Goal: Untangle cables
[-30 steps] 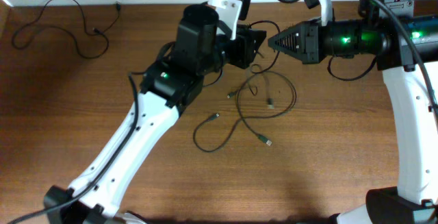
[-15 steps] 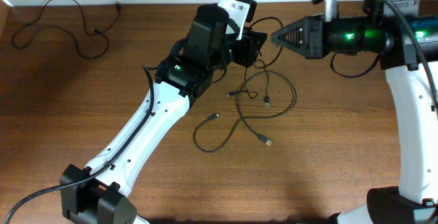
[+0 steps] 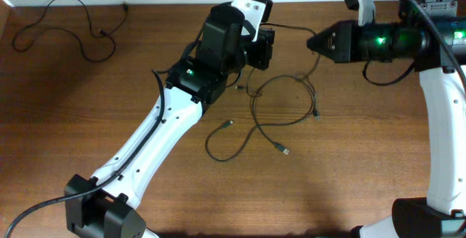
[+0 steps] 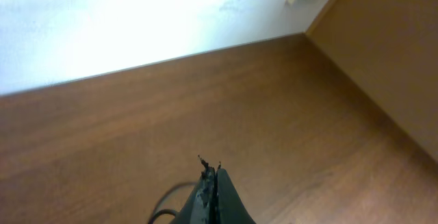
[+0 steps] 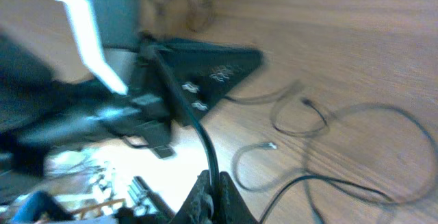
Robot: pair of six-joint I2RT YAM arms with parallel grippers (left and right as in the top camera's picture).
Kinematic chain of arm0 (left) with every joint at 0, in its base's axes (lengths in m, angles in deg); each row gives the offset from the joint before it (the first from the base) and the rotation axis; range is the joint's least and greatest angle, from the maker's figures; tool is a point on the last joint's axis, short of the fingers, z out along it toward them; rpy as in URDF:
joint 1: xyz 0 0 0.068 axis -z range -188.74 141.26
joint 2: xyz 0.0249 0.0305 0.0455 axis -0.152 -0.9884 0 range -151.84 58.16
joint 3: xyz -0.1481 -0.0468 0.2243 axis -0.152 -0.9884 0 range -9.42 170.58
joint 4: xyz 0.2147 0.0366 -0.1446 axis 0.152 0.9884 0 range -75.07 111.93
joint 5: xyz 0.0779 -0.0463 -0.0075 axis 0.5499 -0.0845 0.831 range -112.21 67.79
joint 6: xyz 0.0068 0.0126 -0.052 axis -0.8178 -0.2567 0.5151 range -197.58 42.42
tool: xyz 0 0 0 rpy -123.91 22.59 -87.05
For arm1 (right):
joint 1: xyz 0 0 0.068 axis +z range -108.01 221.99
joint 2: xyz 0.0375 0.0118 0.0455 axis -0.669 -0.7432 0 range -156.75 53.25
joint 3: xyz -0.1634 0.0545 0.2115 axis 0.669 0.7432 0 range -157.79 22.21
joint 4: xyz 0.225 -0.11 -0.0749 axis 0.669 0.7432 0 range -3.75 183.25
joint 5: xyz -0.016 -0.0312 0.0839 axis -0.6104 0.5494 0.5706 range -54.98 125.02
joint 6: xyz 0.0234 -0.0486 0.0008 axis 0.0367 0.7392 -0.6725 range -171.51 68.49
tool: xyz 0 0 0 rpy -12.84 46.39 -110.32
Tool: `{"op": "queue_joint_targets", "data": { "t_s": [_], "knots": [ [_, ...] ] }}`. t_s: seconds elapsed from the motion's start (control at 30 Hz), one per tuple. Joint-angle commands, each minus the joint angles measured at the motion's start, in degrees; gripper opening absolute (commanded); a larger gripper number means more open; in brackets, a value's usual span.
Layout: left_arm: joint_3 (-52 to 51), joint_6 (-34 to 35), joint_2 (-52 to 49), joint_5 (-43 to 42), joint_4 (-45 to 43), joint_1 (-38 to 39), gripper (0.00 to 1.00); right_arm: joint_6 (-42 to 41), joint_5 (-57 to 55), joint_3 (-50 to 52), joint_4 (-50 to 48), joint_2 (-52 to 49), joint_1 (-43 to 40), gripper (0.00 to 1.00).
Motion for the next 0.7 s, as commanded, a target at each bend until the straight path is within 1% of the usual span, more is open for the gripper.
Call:
{"op": "queue_joint_targets", "data": {
  "t_s": [0.0, 0.03, 0.13, 0.27, 0.33, 0.4, 0.5, 0.57, 0.6, 0.67],
  "knots": [
    [0.4, -3.7, 2.3, 3.2, -3.4, -0.7, 0.0, 0.2, -15.6, 0.3, 3.1, -0.2, -0.2, 0.04],
    [0.4, -4.8, 3.4, 3.3, -4.2, -1.0, 0.0, 0.1, -18.4, 0.3, 3.9, -0.2, -0.2, 0.04],
    [0.4, -6.2, 6.2, 3.7, -5.2, -1.8, 0.0, -3.9, -25.6, 0.3, 4.7, -0.2, -0.2, 0.04],
    [0.4, -6.2, 8.7, 3.8, -5.2, -1.9, 0.0, -4.3, -25.9, 0.3, 4.7, -0.2, -0.2, 0.04],
    [0.4, -6.2, 10.1, 3.8, -5.9, -1.9, 0.02, -4.4, -26.4, 0.3, 4.7, -0.2, -0.2, 0.04],
    [0.4, -6.2, 12.3, 3.8, -7.0, -1.9, 0.02, -6.5, -29.4, 0.3, 4.7, -0.2, -0.2, 0.04],
    [0.4, -6.2, 15.1, 3.8, -7.2, -1.9, 0.1, -7.3, -30.6, 0.3, 4.7, -0.2, -0.2, 0.04],
    [0.4, -6.2, 16.1, 3.8, -6.7, -1.9, 0.11, -7.6, -30.6, 0.3, 4.5, -0.2, -0.2, 0.04],
    [0.4, -6.2, 16.3, 3.8, -6.3, -1.9, 0.11, -8.4, -30.6, 0.3, 4.3, -0.2, -0.2, 0.04],
    [0.4, -6.2, 16.4, 3.8, -5.5, -1.9, 0.03, -9.7, -30.6, 0.3, 4.1, -0.2, -0.2, 0.04]
  ]
}}
